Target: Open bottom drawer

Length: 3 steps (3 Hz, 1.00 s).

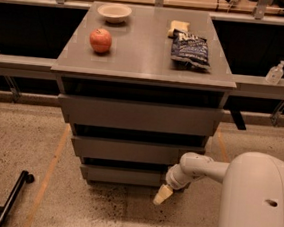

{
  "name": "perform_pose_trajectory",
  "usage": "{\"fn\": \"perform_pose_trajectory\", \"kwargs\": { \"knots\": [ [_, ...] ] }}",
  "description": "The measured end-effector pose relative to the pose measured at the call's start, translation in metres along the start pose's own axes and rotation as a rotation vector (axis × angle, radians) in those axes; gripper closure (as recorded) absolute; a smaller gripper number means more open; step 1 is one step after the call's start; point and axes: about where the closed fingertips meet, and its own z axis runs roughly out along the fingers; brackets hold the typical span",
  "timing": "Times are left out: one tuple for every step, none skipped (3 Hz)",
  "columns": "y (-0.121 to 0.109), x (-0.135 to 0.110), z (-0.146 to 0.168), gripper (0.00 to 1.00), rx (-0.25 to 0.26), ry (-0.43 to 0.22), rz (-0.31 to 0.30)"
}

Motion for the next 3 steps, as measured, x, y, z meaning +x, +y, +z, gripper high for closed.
{"fn": "perform_pose_trajectory", "kwargs": {
  "knots": [
    [-0.014,0.004,0.021,0.00,-0.011,-0.023,0.005],
    [-0.030,0.008,0.045,0.00,-0.029,-0.038,0.020],
    [-0.045,0.014,0.068,0.00,-0.044,-0.057,0.047]
  ]
}}
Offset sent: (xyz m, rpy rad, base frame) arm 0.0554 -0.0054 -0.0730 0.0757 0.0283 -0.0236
